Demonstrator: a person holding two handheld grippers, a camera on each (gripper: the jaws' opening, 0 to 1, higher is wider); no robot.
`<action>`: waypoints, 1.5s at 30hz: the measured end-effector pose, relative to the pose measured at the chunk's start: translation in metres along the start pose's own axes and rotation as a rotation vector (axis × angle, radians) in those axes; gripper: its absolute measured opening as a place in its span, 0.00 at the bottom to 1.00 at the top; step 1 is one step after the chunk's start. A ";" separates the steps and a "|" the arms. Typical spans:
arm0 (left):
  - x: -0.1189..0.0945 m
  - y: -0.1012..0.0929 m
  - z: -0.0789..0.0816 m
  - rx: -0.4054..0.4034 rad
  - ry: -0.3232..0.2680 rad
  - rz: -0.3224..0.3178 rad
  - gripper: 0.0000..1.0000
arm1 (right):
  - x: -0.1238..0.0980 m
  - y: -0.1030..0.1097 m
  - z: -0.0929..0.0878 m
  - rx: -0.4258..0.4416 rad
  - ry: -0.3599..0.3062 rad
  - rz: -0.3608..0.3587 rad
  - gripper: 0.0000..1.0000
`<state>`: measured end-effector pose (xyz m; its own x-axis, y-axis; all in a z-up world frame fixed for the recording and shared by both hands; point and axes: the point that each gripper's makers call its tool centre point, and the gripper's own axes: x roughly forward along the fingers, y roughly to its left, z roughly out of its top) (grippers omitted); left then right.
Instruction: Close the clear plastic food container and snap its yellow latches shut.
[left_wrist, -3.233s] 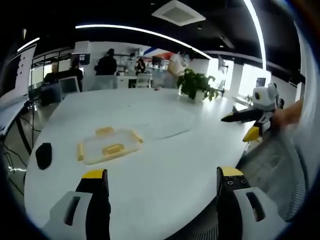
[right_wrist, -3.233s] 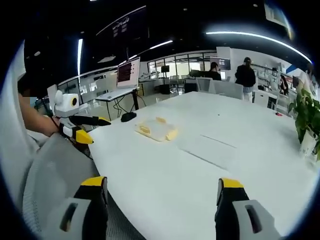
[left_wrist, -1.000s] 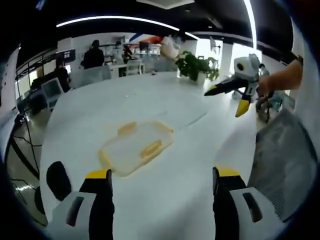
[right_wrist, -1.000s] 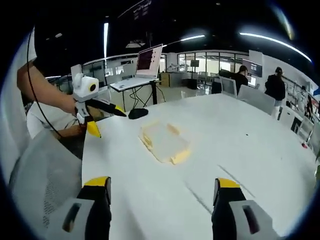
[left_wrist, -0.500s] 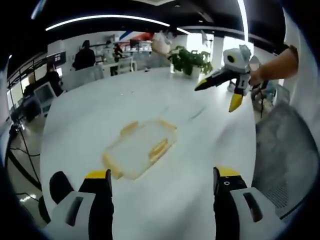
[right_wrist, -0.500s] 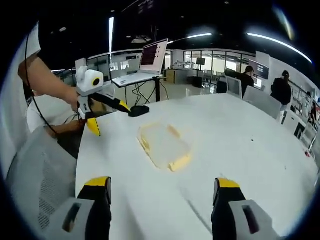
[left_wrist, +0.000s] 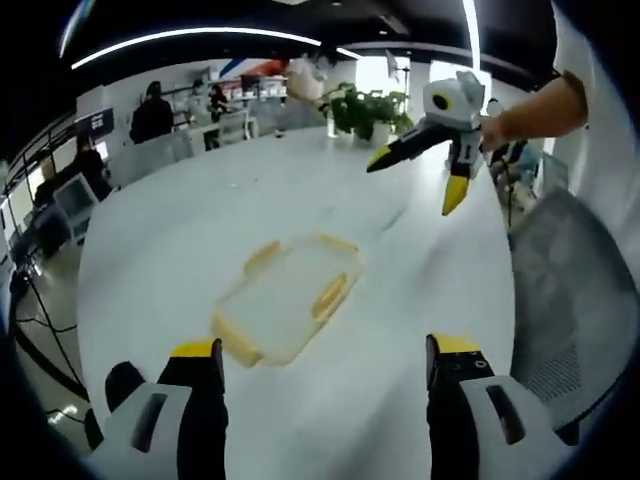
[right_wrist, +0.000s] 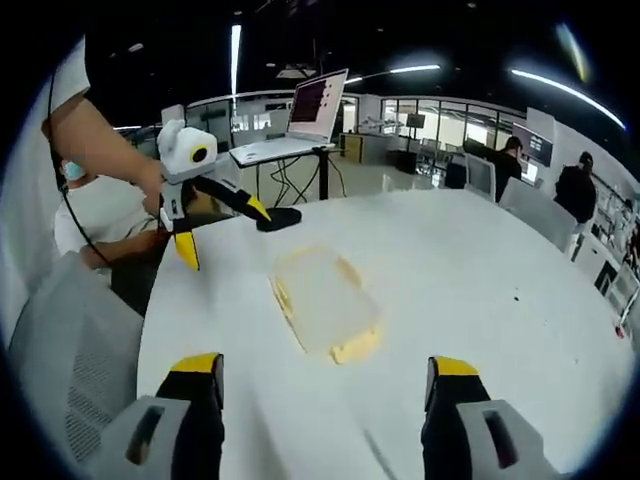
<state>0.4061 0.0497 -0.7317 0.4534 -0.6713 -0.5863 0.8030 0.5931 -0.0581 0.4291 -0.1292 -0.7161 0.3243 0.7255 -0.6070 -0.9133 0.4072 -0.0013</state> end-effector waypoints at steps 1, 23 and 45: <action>0.000 0.001 0.001 -0.008 -0.004 -0.010 0.82 | 0.001 -0.001 0.001 -0.001 0.000 0.002 0.82; 0.007 0.026 -0.004 0.091 0.060 -0.051 0.79 | 0.028 -0.010 -0.003 -0.090 0.094 0.065 0.81; 0.020 0.049 -0.008 0.228 0.148 -0.117 0.76 | 0.052 -0.015 -0.006 -0.171 0.190 0.149 0.79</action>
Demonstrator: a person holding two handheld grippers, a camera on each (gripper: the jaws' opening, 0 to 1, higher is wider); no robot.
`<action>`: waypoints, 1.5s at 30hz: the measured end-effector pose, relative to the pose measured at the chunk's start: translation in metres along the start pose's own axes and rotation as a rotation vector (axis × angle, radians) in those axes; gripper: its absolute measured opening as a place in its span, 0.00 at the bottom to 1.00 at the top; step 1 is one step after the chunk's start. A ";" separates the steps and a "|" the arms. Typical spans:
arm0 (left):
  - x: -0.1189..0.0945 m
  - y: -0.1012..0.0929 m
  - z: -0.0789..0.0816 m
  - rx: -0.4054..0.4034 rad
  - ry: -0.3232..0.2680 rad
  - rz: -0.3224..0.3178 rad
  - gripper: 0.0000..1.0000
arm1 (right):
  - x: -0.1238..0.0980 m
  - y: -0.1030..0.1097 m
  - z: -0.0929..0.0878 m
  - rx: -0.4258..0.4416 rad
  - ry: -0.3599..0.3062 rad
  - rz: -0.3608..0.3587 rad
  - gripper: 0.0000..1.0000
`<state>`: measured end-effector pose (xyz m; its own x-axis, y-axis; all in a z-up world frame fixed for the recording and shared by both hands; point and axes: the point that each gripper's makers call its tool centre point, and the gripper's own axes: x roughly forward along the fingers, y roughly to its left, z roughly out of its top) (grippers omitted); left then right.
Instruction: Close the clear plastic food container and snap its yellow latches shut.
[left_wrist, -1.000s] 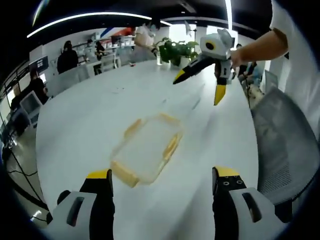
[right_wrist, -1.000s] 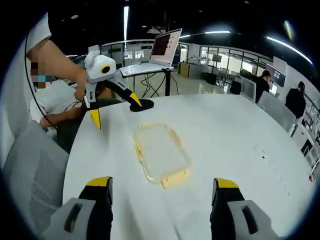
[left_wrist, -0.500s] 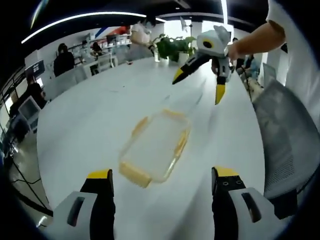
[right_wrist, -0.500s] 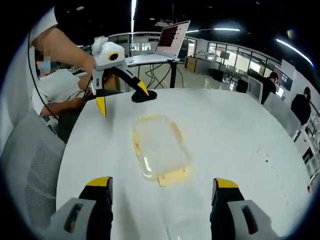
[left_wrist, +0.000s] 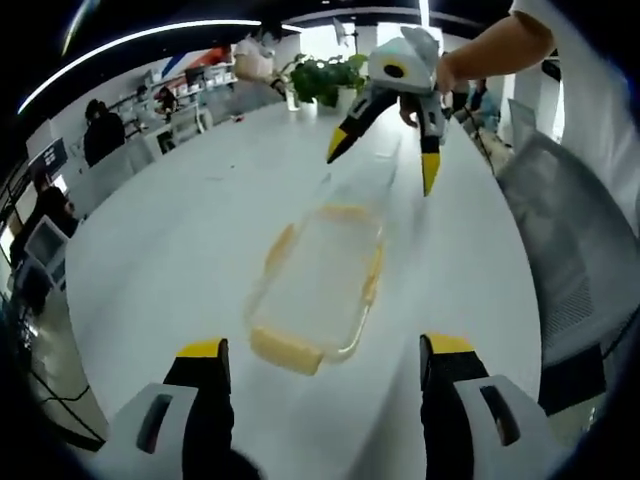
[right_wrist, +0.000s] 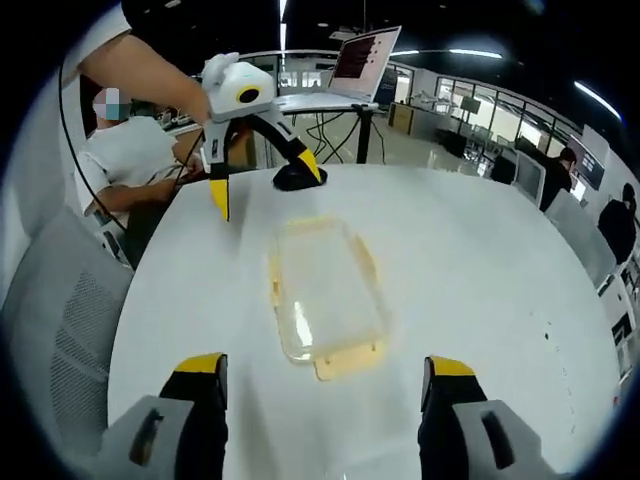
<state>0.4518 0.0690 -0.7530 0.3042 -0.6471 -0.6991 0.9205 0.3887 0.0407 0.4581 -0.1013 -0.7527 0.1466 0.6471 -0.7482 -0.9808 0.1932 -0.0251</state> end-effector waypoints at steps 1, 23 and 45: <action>0.001 0.001 -0.001 0.006 0.007 -0.006 0.76 | 0.001 0.000 -0.002 -0.007 0.010 0.006 0.79; 0.011 0.014 -0.021 0.100 0.129 -0.083 0.74 | 0.021 -0.006 -0.015 -0.105 0.146 0.097 0.76; 0.026 0.028 -0.031 0.166 0.207 -0.144 0.71 | 0.039 -0.010 -0.021 -0.173 0.264 0.192 0.74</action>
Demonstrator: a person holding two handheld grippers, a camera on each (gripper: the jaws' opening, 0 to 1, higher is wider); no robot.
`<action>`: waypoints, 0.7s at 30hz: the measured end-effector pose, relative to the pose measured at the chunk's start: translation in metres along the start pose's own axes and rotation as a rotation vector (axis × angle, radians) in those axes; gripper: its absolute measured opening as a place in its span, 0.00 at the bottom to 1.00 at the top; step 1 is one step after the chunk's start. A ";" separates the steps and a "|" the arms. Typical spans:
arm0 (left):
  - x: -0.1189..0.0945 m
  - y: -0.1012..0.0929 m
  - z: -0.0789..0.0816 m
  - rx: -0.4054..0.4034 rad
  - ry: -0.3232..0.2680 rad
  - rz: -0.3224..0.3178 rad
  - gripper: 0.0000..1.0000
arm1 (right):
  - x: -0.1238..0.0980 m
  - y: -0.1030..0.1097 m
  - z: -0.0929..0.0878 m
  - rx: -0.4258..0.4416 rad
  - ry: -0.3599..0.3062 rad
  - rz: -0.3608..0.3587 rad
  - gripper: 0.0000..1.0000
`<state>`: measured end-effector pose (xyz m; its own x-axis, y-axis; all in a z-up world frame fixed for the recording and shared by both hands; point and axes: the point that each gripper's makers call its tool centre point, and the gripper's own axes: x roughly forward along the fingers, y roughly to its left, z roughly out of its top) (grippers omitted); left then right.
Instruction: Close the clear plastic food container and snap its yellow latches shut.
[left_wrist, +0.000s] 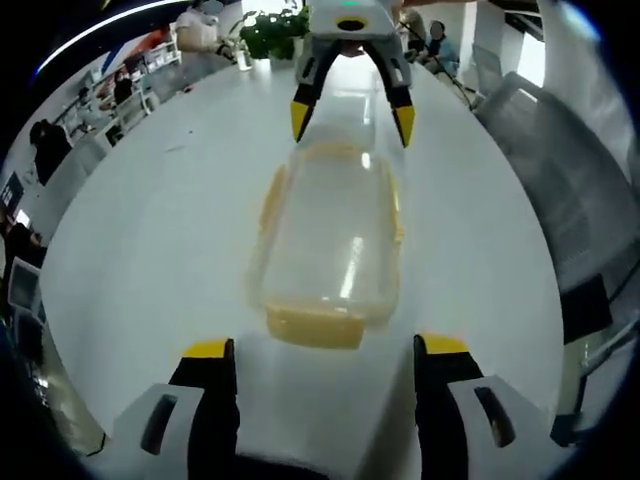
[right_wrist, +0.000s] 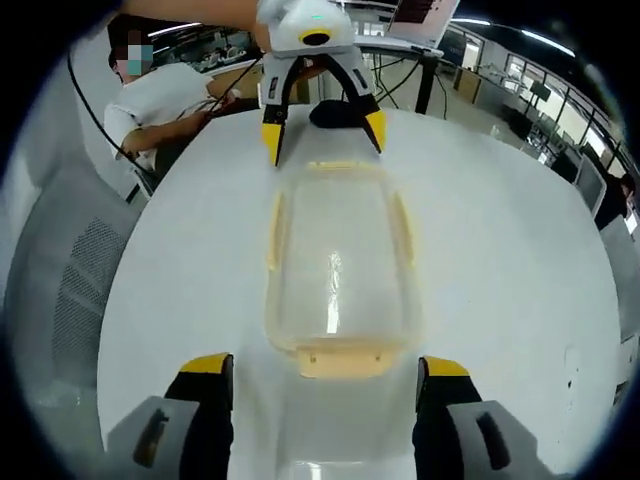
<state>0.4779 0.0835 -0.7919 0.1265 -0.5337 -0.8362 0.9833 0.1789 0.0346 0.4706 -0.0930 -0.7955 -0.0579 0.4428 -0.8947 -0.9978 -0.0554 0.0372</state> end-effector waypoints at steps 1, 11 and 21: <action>0.000 0.001 0.001 0.000 0.000 -0.001 0.71 | 0.001 -0.001 0.000 -0.001 0.008 0.002 0.73; 0.010 0.001 0.003 0.056 0.040 -0.034 0.66 | 0.007 -0.004 -0.003 -0.030 0.045 0.009 0.68; 0.015 0.003 0.004 0.066 0.033 -0.047 0.65 | 0.008 -0.012 -0.006 -0.008 0.056 -0.004 0.63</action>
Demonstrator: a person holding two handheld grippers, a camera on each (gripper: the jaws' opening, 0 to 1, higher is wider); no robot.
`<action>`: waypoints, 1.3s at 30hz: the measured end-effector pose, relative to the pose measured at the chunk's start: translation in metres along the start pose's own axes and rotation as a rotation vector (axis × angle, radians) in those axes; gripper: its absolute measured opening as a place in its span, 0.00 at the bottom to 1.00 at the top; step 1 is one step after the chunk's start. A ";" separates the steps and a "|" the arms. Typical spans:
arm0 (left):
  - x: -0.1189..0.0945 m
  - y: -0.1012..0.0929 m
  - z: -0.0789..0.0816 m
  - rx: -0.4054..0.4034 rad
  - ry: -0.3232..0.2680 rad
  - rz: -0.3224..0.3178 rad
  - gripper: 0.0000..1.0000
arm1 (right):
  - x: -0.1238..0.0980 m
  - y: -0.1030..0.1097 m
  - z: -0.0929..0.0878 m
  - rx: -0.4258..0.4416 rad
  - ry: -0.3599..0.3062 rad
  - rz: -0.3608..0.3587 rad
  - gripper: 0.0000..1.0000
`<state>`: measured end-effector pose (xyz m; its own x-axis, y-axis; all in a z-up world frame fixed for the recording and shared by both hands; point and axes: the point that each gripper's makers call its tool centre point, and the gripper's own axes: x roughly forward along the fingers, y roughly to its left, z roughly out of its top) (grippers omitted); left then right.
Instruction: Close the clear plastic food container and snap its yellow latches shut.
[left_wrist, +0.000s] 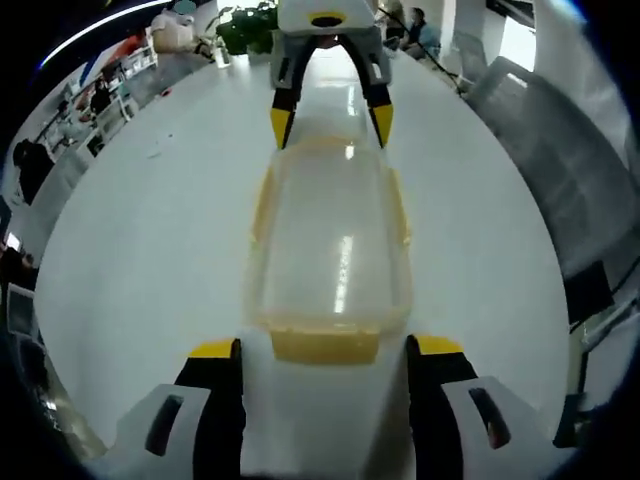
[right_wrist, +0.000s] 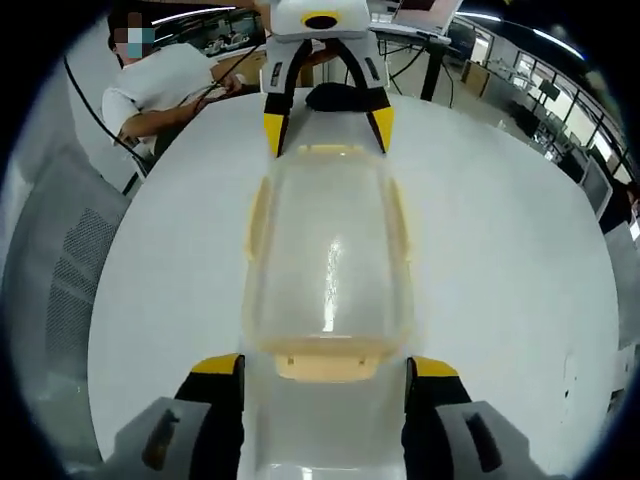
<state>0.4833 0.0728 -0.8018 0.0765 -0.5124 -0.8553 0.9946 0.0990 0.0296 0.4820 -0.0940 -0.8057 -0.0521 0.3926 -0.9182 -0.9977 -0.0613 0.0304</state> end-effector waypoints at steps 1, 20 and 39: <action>0.000 0.000 0.000 0.001 -0.001 0.002 0.66 | 0.000 0.000 0.000 0.002 0.000 0.000 0.63; 0.004 -0.005 0.008 0.022 -0.012 -0.035 0.53 | 0.004 -0.001 0.006 -0.033 -0.002 -0.015 0.58; 0.000 0.000 0.003 0.027 0.007 -0.022 0.37 | 0.002 -0.001 0.002 -0.026 0.057 -0.026 0.38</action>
<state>0.4836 0.0700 -0.7998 0.0539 -0.5082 -0.8596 0.9976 0.0644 0.0245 0.4831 -0.0916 -0.8067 -0.0233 0.3412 -0.9397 -0.9971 -0.0759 -0.0029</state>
